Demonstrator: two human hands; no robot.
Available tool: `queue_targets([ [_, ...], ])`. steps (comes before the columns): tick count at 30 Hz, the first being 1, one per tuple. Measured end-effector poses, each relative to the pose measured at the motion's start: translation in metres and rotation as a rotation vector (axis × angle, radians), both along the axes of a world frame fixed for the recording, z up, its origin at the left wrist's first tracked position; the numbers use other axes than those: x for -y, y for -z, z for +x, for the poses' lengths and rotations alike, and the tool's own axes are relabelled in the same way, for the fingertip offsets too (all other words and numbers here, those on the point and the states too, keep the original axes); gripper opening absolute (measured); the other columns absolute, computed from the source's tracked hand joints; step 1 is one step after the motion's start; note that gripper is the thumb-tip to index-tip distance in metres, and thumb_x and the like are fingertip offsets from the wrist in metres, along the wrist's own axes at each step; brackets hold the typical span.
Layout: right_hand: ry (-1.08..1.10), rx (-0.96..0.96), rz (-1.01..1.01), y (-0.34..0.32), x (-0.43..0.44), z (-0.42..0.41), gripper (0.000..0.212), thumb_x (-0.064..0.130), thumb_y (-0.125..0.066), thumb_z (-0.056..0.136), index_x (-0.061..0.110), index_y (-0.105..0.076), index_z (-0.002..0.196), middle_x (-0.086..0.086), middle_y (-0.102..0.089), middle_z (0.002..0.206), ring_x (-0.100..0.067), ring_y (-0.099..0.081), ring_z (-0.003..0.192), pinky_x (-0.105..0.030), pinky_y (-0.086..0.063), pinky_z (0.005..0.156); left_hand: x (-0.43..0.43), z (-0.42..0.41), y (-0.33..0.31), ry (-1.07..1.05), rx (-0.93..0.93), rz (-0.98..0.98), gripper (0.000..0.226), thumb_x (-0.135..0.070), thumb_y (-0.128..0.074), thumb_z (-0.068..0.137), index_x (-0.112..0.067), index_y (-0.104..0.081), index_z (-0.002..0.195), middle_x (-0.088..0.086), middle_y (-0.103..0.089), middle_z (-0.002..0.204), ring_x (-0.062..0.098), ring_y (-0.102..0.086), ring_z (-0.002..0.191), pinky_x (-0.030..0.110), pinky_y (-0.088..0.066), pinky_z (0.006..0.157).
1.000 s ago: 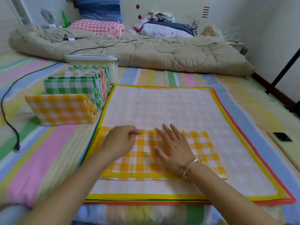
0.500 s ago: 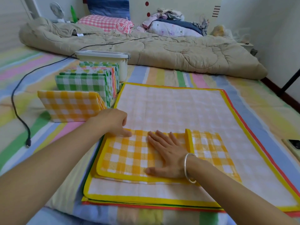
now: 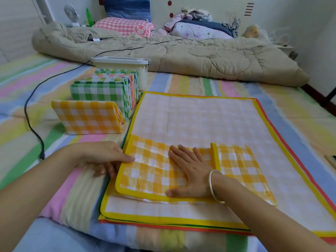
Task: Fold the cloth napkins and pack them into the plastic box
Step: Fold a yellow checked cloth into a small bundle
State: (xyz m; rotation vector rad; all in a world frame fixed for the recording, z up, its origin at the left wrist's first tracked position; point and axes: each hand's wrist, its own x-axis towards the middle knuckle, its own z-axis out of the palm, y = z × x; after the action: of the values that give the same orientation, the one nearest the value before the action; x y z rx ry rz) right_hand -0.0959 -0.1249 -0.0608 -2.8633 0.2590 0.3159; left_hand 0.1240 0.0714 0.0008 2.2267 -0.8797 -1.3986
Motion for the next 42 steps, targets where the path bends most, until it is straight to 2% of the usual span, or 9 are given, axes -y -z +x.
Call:
queue_targets([
  [5,-0.018,-0.064,-0.004,-0.003,0.0,0.002,0.139,0.099,-0.037,0.046,0.029,0.015,0.153,0.018,0.024,0.157,-0.006,0.031,0.142,-0.048,0.016,0.118,0.0,-0.014,-0.006,-0.036,0.113,-0.157,0.035,-0.04,-0.07,0.086,-0.013,-0.059,0.066,0.002,-0.065,0.058,0.009,-0.057,0.047,0.02,-0.039,0.047],
  [13,-0.017,-0.128,-0.104,-0.007,-0.005,0.008,0.134,0.09,-0.053,0.059,0.024,0.018,0.153,0.011,0.023,0.16,-0.013,0.028,0.144,-0.052,0.015,0.117,0.039,-0.061,-0.027,-0.029,0.003,-0.475,0.035,-0.035,-0.062,0.094,-0.011,-0.063,0.068,0.005,-0.062,0.059,0.013,-0.058,0.052,0.021,-0.04,0.049],
  [17,0.075,-0.005,0.17,-0.025,0.004,0.009,0.127,0.071,-0.069,0.061,0.022,0.0,0.156,0.002,0.002,0.164,-0.017,0.007,0.15,-0.048,0.004,0.121,0.069,-0.087,-0.03,-0.036,-0.002,-0.538,0.043,-0.037,-0.06,0.097,-0.014,-0.061,0.06,0.002,-0.059,0.053,0.013,-0.053,0.048,0.02,-0.039,0.047],
  [21,0.367,0.381,0.532,-0.076,0.035,-0.013,0.066,0.03,-0.071,0.083,0.014,-0.046,0.142,0.004,-0.062,0.125,-0.01,-0.061,0.113,-0.033,-0.046,0.103,0.097,-0.113,-0.027,0.0,0.08,-0.529,0.049,-0.038,-0.06,0.097,-0.013,-0.057,0.056,-0.003,-0.059,0.048,0.009,-0.051,0.044,0.021,-0.04,0.047],
  [26,0.654,0.438,0.381,-0.081,0.058,-0.044,0.008,0.029,-0.059,0.094,0.023,-0.065,0.097,0.008,-0.073,0.069,-0.01,-0.068,0.057,-0.033,-0.057,0.071,0.124,-0.145,-0.01,0.11,0.357,-0.333,0.05,-0.047,-0.06,0.091,-0.018,-0.052,0.051,-0.004,-0.063,0.049,0.006,-0.059,0.048,0.027,-0.052,0.064],
  [29,0.695,0.316,0.397,-0.05,0.056,-0.045,0.011,0.037,-0.063,0.092,0.027,-0.064,0.087,0.008,-0.072,0.067,-0.013,-0.068,0.057,-0.032,-0.056,0.073,0.135,-0.167,0.0,0.199,0.674,-0.231,0.044,-0.049,-0.053,0.09,-0.018,-0.049,0.058,0.0,-0.067,0.071,0.02,-0.067,0.085,0.032,-0.045,0.066],
  [33,0.732,0.284,0.328,-0.026,0.054,-0.043,0.012,0.038,-0.069,0.087,0.029,-0.066,0.095,0.009,-0.069,0.077,-0.012,-0.065,0.074,-0.027,-0.051,0.072,0.14,-0.178,0.014,0.244,0.756,-0.154,0.035,-0.053,-0.049,0.093,-0.02,-0.06,0.087,0.004,-0.068,0.105,0.027,-0.062,0.104,0.032,-0.042,0.072],
  [38,0.76,0.281,0.265,-0.016,0.051,-0.044,0.014,0.039,-0.07,0.084,0.035,-0.061,0.093,0.012,-0.065,0.079,-0.012,-0.064,0.085,-0.03,-0.05,0.076,0.123,-0.165,0.028,0.179,0.849,-0.448,0.023,-0.047,-0.051,0.095,-0.029,-0.062,0.104,-0.008,-0.064,0.113,0.017,-0.056,0.113,0.032,-0.04,0.092],
  [42,0.776,0.306,0.23,-0.014,0.046,-0.044,0.011,0.041,-0.066,0.085,0.037,-0.058,0.092,0.016,-0.061,0.075,-0.011,-0.063,0.087,-0.029,-0.048,0.074,0.114,-0.156,0.049,0.411,0.749,-0.529,0.084,-0.068,-0.034,0.084,-0.027,-0.024,0.157,-0.01,-0.008,0.167,0.008,0.0,0.152,0.029,0.0,0.123],
])
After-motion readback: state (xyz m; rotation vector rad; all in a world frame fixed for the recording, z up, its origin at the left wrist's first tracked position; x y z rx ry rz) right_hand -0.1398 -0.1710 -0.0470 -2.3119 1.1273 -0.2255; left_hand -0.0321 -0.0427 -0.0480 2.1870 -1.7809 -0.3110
